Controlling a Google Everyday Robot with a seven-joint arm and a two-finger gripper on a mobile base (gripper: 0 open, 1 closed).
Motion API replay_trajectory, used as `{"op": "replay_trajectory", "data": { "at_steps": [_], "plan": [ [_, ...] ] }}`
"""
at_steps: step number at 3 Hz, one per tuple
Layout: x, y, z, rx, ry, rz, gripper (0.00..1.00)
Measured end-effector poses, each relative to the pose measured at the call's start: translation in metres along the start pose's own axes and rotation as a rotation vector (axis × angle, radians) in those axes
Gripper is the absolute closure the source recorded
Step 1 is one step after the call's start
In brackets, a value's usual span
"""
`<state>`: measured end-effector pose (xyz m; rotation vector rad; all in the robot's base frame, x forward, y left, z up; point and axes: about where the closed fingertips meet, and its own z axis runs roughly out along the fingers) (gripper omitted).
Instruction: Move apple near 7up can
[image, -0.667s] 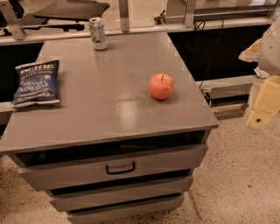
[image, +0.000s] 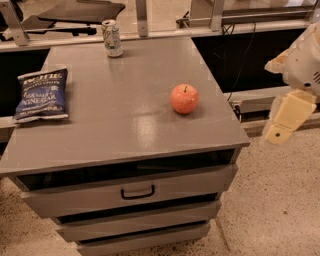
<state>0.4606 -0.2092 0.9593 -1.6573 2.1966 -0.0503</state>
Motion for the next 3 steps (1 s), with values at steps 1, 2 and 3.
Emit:
{"op": "replay_trajectory", "data": {
  "at_steps": [1,2,3],
  "plan": [
    [-0.014,-0.019,0.051,-0.009,-0.096,0.044,0.00],
    [-0.041,-0.048,0.101,-0.011,-0.233,0.100,0.00],
    [-0.073,-0.063,0.132,-0.025,-0.366,0.139,0.00]
  ]
}}
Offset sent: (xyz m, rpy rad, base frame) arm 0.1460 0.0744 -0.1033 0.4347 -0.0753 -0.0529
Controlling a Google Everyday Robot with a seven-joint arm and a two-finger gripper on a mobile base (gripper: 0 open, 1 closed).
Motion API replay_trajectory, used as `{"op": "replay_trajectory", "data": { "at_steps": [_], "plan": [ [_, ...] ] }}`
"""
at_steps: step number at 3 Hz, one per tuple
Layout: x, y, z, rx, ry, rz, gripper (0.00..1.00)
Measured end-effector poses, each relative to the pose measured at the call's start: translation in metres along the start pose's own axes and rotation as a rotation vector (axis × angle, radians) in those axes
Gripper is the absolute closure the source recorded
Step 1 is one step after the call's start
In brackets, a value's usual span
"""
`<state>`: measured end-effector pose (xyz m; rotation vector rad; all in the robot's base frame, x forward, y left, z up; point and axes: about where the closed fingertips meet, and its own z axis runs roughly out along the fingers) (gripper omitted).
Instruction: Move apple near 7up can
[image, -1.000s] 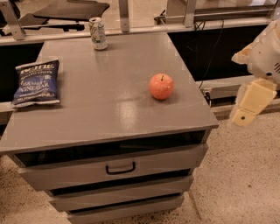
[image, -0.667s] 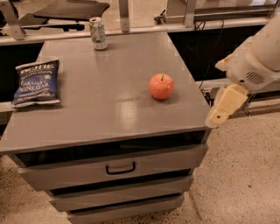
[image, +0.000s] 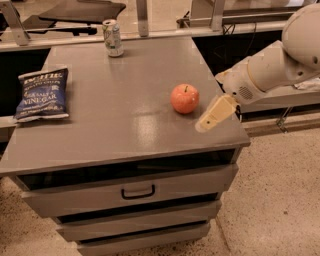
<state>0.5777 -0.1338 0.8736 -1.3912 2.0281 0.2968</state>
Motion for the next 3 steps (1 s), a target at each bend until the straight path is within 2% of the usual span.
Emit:
{"op": "replay_trajectory", "data": {
  "at_steps": [1,2,3],
  "plan": [
    [-0.021,-0.008,0.025,-0.023,-0.119,0.039,0.00],
    [-0.033,-0.007,0.042,-0.057,-0.204,0.080,0.15],
    [-0.038,-0.003,0.057,-0.073,-0.262,0.112,0.38]
  ]
}}
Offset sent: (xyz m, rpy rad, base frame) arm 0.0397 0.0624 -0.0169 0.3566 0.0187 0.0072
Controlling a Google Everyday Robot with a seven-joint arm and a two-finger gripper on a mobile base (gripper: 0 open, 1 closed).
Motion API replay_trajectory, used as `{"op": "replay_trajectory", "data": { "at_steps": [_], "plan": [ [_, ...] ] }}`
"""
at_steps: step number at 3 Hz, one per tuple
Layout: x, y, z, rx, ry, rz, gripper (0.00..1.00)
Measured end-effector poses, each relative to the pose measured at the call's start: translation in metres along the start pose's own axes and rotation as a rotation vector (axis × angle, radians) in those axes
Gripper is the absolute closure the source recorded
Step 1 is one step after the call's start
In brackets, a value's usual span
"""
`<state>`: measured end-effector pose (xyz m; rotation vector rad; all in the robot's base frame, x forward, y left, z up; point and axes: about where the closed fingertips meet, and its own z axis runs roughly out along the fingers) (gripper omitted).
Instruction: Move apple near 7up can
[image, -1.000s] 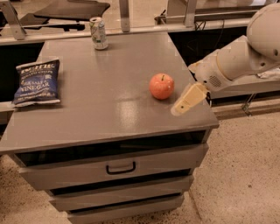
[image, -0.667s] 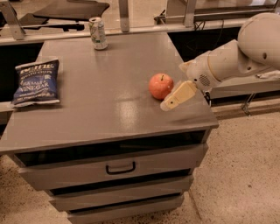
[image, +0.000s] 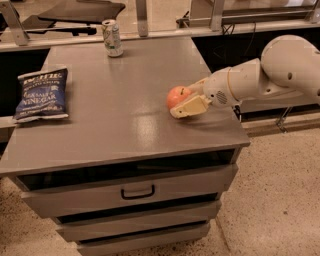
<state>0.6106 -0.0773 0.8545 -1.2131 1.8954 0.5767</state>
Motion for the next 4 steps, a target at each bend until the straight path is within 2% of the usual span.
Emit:
{"op": "replay_trajectory", "data": {
  "at_steps": [1,2,3,4],
  "plan": [
    [-0.004,-0.005,0.002,0.013,-0.044,0.008,0.62],
    [-0.018,-0.016,-0.015,0.053,-0.086,-0.017,0.85],
    [-0.042,-0.038,-0.049,0.124,-0.090,-0.069,1.00],
    [-0.048,-0.043,-0.056,0.139,-0.097,-0.077,1.00]
  ]
}}
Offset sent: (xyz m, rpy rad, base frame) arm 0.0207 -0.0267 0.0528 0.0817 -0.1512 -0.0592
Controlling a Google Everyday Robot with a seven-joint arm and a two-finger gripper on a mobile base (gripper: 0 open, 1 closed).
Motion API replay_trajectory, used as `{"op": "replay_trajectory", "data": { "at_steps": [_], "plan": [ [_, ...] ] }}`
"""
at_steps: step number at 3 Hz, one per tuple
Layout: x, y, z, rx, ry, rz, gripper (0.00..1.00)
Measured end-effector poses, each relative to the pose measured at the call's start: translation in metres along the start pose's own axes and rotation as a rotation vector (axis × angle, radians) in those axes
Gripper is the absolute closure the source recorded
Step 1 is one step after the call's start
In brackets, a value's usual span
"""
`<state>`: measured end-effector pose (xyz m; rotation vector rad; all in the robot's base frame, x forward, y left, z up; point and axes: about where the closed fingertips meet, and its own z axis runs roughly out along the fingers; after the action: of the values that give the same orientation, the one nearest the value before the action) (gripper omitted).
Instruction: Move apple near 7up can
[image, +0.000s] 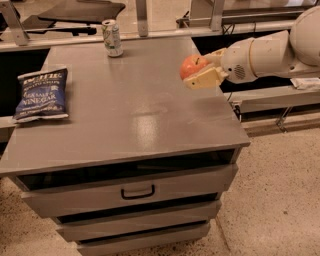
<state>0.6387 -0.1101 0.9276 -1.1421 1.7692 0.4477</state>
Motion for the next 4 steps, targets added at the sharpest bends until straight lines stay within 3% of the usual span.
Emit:
{"op": "replay_trajectory", "data": {
  "at_steps": [1,2,3,4],
  "plan": [
    [-0.005,0.004,0.008,-0.006,-0.014,-0.022,1.00],
    [-0.034,-0.013,0.044,0.010,-0.076,-0.055,1.00],
    [-0.084,-0.040,0.106,0.020,-0.139,-0.102,1.00],
    [-0.120,-0.056,0.161,0.000,-0.146,-0.139,1.00]
  ]
}}
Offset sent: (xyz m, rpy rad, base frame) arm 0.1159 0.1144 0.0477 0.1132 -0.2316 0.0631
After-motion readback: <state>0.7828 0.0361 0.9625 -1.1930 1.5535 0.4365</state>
